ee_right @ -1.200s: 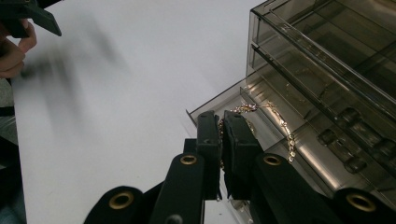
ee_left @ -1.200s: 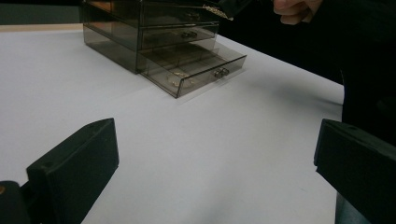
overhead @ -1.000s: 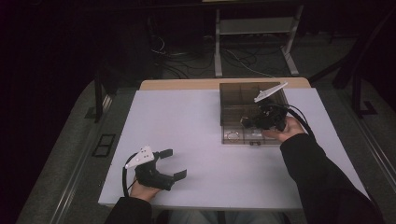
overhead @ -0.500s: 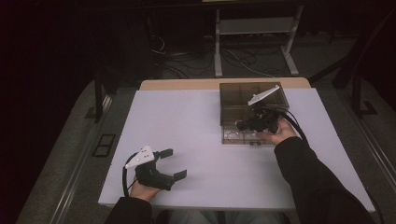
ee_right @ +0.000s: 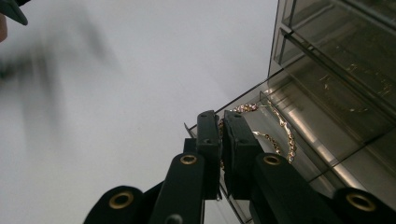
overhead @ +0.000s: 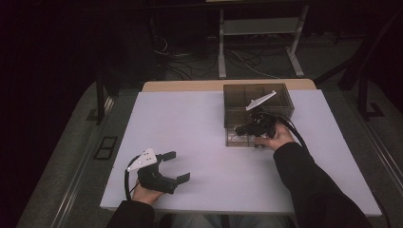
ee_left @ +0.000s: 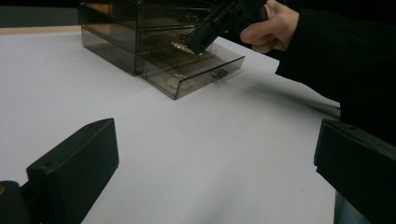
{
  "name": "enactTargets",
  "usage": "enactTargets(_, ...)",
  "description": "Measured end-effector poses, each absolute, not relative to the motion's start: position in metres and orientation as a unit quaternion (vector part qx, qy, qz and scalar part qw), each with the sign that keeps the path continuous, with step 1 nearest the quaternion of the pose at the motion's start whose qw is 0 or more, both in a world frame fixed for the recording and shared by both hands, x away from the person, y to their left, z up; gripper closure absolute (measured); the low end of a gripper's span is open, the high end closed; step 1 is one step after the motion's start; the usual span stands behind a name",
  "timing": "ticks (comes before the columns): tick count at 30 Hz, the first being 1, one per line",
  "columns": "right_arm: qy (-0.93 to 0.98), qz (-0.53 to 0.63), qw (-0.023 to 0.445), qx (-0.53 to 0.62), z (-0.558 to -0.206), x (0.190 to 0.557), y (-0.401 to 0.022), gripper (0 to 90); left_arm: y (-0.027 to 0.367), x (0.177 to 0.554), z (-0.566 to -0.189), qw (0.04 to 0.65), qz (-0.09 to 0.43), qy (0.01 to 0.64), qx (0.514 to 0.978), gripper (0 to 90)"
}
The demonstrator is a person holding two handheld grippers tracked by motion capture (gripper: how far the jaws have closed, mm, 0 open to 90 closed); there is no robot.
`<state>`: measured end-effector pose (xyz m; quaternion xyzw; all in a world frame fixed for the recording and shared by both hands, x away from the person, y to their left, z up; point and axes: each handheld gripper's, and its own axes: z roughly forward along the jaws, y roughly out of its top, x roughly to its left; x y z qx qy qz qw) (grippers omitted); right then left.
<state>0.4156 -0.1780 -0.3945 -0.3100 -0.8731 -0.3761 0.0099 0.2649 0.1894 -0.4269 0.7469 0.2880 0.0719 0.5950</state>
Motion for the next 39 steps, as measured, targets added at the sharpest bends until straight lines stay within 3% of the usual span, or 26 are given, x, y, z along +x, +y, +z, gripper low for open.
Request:
enactTargets(29, -0.881, -0.342, 0.025, -0.326, -0.425, 0.427, -0.172, 83.8, 0.191, 0.265, -0.427, 0.596, 0.071, 0.290, 0.745, 0.0)
enactTargets(39, -0.865, -0.370, 0.007, -0.338, -0.413, 0.423, -0.182, 65.6, 0.191, 0.265, -0.427, 0.594, 0.070, 0.291, 0.746, 0.0)
